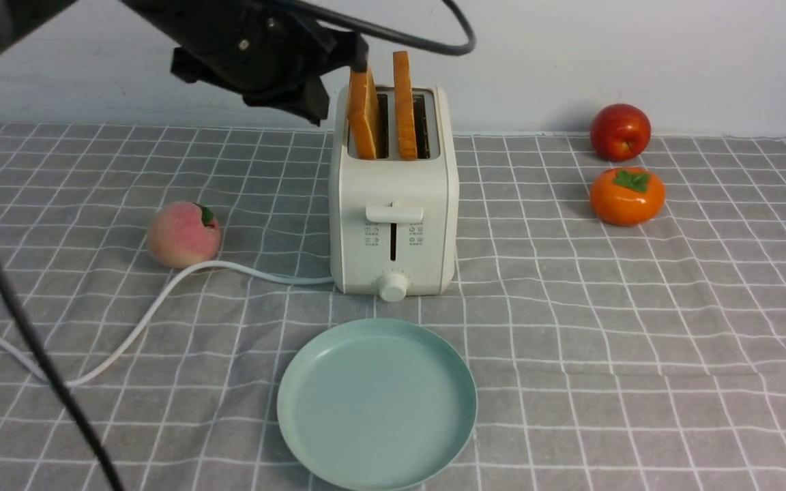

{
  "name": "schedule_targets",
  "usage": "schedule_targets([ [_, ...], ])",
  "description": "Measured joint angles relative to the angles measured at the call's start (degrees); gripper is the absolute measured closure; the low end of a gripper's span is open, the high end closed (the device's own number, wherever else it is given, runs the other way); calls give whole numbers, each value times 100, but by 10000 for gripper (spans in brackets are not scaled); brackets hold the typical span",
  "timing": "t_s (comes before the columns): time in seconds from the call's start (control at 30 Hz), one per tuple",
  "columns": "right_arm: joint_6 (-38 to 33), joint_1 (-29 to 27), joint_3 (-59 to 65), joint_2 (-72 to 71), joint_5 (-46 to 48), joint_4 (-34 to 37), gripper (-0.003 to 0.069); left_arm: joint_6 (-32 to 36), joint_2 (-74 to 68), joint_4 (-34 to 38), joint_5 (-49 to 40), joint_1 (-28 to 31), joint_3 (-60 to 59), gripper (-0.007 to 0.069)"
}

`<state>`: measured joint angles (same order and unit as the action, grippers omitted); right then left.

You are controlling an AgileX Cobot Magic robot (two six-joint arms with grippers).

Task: Take toasted bread from bread machine on grey coffee table place on plate.
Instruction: 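Reach for a toast slice standing in the toaster with the left gripper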

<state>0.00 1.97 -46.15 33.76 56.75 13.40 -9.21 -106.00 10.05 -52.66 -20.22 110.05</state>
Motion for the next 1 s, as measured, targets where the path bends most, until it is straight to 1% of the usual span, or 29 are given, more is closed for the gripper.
schedule_targets([
  [0.03,0,0,6,0,0,0,673,0,-115,-2,0,-5,95,638],
  [0.07,0,0,5,0,-6,0,673,0,-394,-24,8,-6,470,631],
  [0.1,0,0,5,0,-11,0,673,0,-458,-24,19,-6,505,629],
  [0.13,0,0,5,0,-29,0,672,0,-700,-24,143,-6,771,592],
  [0.23,0,0,5,0,-97,0,670,0,-948,-59,590,-6,874,475],
  [0.27,0,0,5,0,-105,0,670,0,-975,-66,625,-6,883,464],
  [0.3,0,0,5,0,-184,0,668,0,-1086,-166,876,-6,882,371],
  [0.37,0,0,5,0,-228,1,666,0,-1201,-348,1068,-6,882,255],
  [0.4,0,0,5,0,-230,1,666,0,-1224,-366,1107,-6,882,244],
  [0.43,0,0,5,0,-237,1,664,0,-1298,-449,1245,-6,882,175],
  [0.47,0,0,5,0,-242,5,663,0,-1355,-490,1338,-6,882,135],
  [0.53,0,0,5,0,-242,5,661,0,-1465,-521,1513,-6,886,89],
  [0.6,0,0,5,0,-249,5,659,0,-1536,-534,1554,-6,888,89],
  [0.67,-36,0,5,0,-254,5,659,-12,-1679,-534,1571,-6,899,156],
  [0.73,-48,0,5,0,-254,5,657,-21,-1746,-516,1552,-6,899,279],
  [0.77,-53,0,5,0,-254,5,657,-34,-1746,-432,1546,-12,908,415],
  [0.8,-53,0,5,0,-260,5,657,-41,-1741,-364,1522,-19,943,506],
  [0.83,-53,0,5,0,-260,5,657,-41,-1741,-364,1515,-19,943,506],
  [0.87,-53,0,5,0,-264,5,655,-41,-1714,-325,1487,-30,978,542],
  [1.0,-53,0,5,1,-312,7,654,-41,-1442,-296,1411,-30,1050,526],
])
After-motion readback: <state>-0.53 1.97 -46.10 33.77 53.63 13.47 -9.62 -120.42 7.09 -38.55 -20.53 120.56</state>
